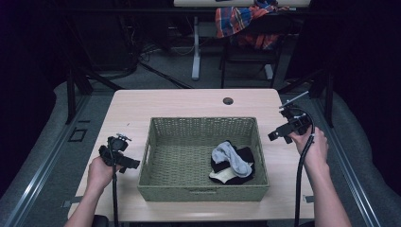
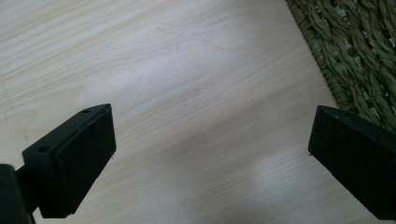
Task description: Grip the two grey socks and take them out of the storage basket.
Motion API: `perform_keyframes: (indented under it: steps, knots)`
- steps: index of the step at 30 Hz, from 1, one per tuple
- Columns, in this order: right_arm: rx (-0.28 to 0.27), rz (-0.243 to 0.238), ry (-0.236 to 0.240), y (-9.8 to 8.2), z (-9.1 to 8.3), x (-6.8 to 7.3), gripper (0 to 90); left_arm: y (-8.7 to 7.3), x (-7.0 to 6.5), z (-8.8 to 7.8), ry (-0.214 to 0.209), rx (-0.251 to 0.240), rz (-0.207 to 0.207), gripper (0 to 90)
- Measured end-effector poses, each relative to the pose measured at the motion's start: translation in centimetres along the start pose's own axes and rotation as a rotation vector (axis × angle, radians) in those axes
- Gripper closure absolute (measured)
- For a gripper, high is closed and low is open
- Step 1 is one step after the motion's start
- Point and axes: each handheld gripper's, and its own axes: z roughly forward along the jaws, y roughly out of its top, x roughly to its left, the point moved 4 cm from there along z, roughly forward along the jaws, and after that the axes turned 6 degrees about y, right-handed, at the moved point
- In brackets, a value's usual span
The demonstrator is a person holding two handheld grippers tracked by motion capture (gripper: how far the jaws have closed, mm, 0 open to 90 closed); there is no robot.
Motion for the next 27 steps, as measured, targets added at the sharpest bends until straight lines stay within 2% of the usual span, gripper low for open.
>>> perform_keyframes:
  steps: [3,4,7,13,14,15,16,17,18,20,23,27]
  knots:
    - [-0.008,-0.004,0.003,0.6,-0.4,0.5,0.0,0.0,0.0,0.1,0.001,0.000,-0.002,0.9]
    - [-0.022,-0.026,0.023,1.7,-1.2,1.6,0.0,0.0,0.0,0.1,0.001,0.002,-0.003,0.9]
    - [-0.041,-0.058,0.042,2.9,-1.8,3.2,0.0,0.0,0.0,0.1,0.001,0.001,0.002,0.9]
    - [-0.054,-0.178,0.093,4.1,-2.0,7.8,0.0,-0.2,0.2,0.1,0.000,-0.001,0.001,1.0]
    - [-0.056,-0.197,0.119,4.2,-1.8,8.5,0.0,-0.2,0.2,0.0,0.000,-0.003,-0.004,1.0]
    - [-0.056,-0.197,0.119,4.2,-1.8,8.5,0.0,-0.2,0.2,0.0,0.000,-0.003,-0.004,1.0]
    - [-0.046,-0.231,0.148,4.2,-1.6,9.4,0.0,-0.1,0.2,0.0,-0.001,-0.006,-0.005,1.0]
    - [-0.046,-0.231,0.148,4.2,-1.6,9.4,0.0,-0.1,0.2,0.0,-0.001,-0.006,-0.005,1.0]
    - [-0.032,-0.242,0.173,4.2,-1.3,9.9,0.0,-0.1,0.1,0.0,-0.004,-0.002,0.003,1.0]
    - [-0.030,-0.255,0.171,4.1,-0.7,10.2,0.0,0.0,0.0,0.1,-0.002,-0.002,-0.001,0.9]
    - [0.003,-0.271,0.177,3.9,0.2,10.5,0.0,0.1,0.0,0.1,-0.001,-0.006,0.004,0.9]
    - [0.012,-0.267,0.181,3.7,1.0,10.7,0.0,0.1,0.0,0.2,-0.008,-0.003,0.004,0.9]
